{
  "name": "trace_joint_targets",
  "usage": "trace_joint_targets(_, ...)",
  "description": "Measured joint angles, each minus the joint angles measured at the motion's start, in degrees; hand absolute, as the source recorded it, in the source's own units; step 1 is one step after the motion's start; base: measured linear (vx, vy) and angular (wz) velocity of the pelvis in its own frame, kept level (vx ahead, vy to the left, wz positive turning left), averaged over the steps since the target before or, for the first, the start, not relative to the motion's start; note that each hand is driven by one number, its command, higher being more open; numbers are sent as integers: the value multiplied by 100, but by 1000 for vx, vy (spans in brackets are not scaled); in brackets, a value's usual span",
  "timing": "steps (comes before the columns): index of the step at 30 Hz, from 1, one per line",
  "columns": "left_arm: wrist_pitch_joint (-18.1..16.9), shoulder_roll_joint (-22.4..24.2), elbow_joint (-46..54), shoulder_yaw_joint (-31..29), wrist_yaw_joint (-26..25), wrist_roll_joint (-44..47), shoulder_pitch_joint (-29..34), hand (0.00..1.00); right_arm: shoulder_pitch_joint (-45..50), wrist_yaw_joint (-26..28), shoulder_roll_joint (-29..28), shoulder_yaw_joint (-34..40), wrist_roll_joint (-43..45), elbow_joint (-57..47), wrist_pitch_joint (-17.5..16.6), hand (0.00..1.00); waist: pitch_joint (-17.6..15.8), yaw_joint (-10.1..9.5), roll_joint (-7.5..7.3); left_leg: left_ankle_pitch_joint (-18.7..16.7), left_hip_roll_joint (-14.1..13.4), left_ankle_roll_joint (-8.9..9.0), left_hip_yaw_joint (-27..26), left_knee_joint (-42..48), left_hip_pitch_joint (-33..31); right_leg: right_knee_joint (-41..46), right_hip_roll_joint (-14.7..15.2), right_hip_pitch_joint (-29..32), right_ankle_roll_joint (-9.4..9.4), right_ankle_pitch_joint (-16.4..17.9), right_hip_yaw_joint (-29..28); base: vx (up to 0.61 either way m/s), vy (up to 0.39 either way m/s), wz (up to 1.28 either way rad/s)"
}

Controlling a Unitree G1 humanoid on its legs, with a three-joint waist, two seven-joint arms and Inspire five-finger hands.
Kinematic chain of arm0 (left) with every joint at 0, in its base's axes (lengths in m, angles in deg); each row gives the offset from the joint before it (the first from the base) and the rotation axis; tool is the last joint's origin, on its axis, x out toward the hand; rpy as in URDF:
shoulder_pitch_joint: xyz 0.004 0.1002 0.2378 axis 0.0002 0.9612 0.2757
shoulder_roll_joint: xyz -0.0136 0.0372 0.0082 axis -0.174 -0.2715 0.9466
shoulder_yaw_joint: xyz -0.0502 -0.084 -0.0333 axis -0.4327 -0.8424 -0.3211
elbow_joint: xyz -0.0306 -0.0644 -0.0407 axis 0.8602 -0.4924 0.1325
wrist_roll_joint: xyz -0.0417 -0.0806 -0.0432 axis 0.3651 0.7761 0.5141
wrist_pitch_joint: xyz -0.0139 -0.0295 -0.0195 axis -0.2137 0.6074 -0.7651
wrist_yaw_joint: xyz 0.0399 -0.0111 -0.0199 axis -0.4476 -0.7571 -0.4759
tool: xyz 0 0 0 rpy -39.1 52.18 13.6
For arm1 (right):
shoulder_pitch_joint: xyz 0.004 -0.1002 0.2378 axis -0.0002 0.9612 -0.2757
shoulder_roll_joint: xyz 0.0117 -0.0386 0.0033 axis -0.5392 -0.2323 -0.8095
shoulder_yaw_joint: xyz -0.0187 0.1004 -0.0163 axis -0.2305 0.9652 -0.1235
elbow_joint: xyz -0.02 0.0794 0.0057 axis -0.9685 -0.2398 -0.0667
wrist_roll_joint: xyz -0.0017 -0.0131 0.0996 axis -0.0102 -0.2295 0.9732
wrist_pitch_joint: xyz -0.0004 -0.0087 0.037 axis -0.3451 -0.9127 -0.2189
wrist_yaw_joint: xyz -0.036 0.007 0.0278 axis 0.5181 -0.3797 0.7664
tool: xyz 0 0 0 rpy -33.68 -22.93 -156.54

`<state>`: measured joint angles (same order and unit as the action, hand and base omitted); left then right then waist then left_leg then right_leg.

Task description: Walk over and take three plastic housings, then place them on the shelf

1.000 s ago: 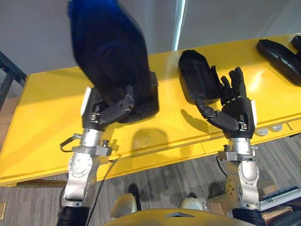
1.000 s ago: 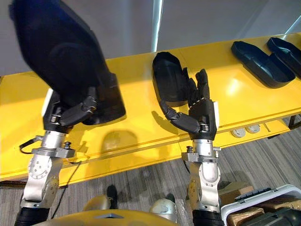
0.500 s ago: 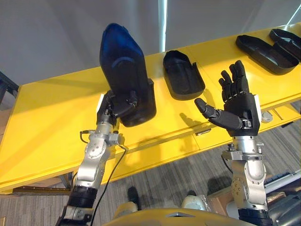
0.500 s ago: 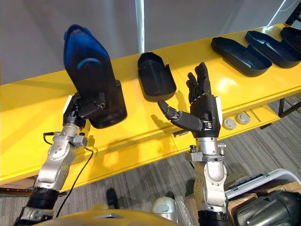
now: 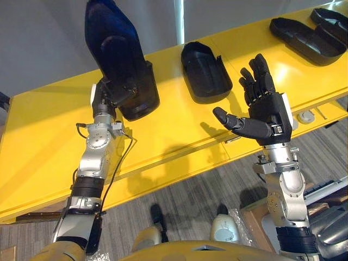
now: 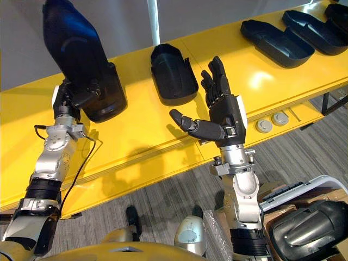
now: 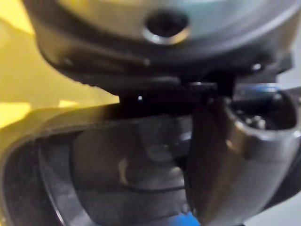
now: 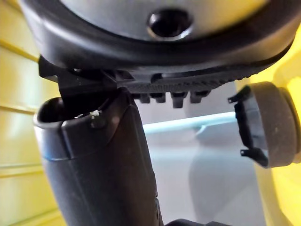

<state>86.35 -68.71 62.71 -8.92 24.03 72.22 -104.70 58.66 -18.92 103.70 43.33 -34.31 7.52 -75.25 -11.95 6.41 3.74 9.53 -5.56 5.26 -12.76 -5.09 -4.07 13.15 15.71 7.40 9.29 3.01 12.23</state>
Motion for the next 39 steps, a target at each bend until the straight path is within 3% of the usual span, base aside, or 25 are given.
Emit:
trace_joint_targets(8,400,-281,-14,-279,587,223,-164,0,-2,125,48,-16,-13,-1,155,100,-137,-1,58,48,12,-5,71,17,-59,101,22,69,-3,10,15,-5,-1,3)
trace_joint_targets(15,758,-514,-19,-413,1391,655,-33,0,-2,213,236,-23,-14,-3,244,100,-236,-3,230,81,89,-22,216,10,-53,336,144,59,25,166,148,-10,-8,12)
trace_joint_targets(27,935,-779,-641,-469,1756,1122,-245,0,0,205,241,-38,-9,-245,405,100,-401,2,253,91,99,-35,224,4,-65,375,167,91,51,195,136,-6,-1,1)
trace_joint_targets(33,1245,-968,-1066,-456,1972,1203,-579,0,-7,213,405,-46,-6,-287,406,100,-404,4,252,98,112,-44,196,15,-88,400,180,147,54,185,84,2,-2,-1)
trace_joint_targets(34,1251,-971,-1119,-455,1979,1221,-607,100,-7,213,408,-39,-5,-287,406,100,-404,6,252,96,113,-41,196,4,-87,416,183,148,53,187,84,0,0,0)
trace_joint_targets(39,1343,-1090,-1363,-374,2055,1305,-699,100,-17,292,408,-35,-1,-298,407,100,-524,22,236,53,108,16,184,-1,-35,502,214,157,36,256,32,0,0,0)
